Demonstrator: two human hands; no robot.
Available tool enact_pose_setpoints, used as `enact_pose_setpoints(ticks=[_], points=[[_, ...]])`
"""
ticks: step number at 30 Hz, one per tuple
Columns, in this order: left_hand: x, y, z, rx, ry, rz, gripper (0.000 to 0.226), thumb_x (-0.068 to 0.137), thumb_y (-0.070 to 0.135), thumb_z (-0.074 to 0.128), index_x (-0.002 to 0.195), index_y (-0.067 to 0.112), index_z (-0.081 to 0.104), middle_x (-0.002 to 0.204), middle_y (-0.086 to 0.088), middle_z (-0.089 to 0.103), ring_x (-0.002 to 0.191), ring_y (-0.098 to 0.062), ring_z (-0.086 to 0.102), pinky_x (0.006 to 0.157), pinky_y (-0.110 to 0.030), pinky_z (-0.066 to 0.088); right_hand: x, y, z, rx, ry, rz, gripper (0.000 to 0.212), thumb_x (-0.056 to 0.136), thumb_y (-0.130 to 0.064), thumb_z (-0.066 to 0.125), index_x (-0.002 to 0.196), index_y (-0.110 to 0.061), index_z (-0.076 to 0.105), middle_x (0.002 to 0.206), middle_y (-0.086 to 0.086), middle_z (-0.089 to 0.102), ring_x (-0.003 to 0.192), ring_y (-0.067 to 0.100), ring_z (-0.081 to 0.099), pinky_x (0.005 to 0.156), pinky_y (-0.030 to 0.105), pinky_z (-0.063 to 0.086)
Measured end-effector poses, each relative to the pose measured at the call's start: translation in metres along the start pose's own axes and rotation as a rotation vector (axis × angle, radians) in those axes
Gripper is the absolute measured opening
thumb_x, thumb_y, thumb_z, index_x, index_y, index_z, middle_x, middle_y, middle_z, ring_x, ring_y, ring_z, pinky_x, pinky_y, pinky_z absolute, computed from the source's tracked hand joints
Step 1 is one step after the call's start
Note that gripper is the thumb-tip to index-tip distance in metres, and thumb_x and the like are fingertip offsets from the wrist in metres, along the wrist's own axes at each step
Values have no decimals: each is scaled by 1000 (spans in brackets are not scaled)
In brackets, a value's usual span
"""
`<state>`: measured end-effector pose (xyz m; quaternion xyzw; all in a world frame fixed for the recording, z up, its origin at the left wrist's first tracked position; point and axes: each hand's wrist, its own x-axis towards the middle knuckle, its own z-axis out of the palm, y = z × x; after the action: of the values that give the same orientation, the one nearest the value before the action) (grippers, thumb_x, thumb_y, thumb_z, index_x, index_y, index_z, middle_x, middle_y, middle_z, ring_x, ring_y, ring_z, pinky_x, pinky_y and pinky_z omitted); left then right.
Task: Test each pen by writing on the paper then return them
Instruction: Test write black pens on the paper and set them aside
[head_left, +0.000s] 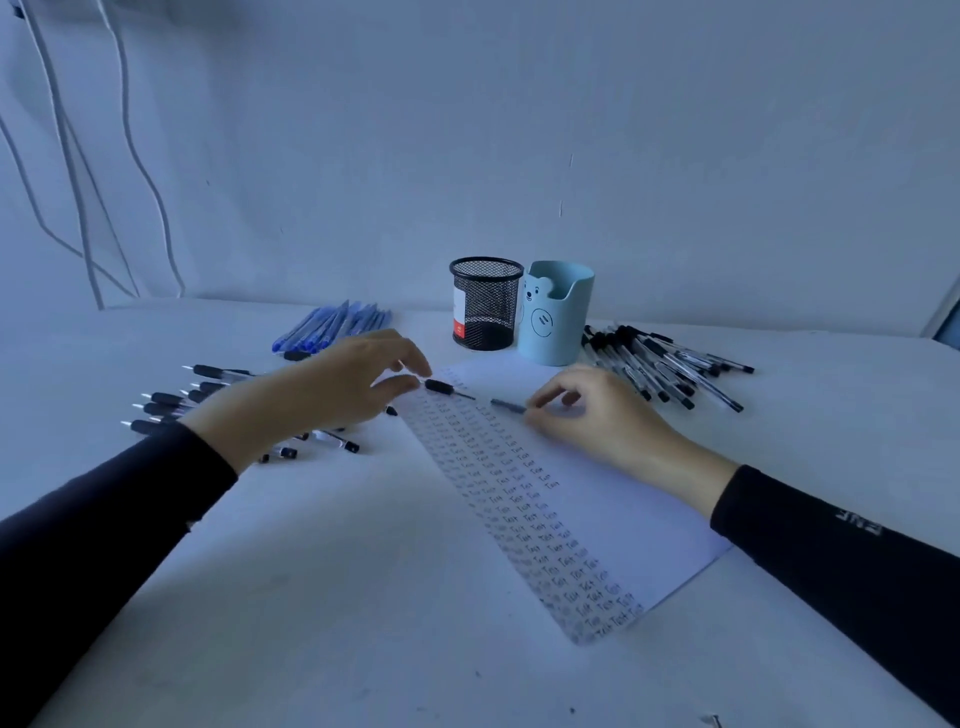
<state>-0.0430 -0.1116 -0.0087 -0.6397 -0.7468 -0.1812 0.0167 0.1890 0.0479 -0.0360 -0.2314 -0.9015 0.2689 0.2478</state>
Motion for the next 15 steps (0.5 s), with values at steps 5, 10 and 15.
enact_pose_setpoints(ticks=[5,10,15], points=[[-7,-18,-17,54,-113,-77,36,90,41,61,123,31,52,118,16,47,112,-4,43,94,-20,31,4,-17,-17,836,78,237,7,99,-19,54,94,-15,56,99,8,72,87,15,69,84,30,55],[-12,-32,-15,-6,-176,-146,62,62,89,48,105,45,57,129,20,50,123,-6,46,106,-28,33,-1,-26,-35,1307,77,343,14,103,-32,43,93,-25,50,67,0,62,56,17,62,54,28,55],[-13,-40,-27,-88,-104,-157,30,66,59,67,86,38,71,137,17,50,131,-7,42,113,-33,29,-9,-28,-47,1379,-74,466,24,92,-27,40,97,-13,58,61,-3,31,44,12,22,44,22,18]])
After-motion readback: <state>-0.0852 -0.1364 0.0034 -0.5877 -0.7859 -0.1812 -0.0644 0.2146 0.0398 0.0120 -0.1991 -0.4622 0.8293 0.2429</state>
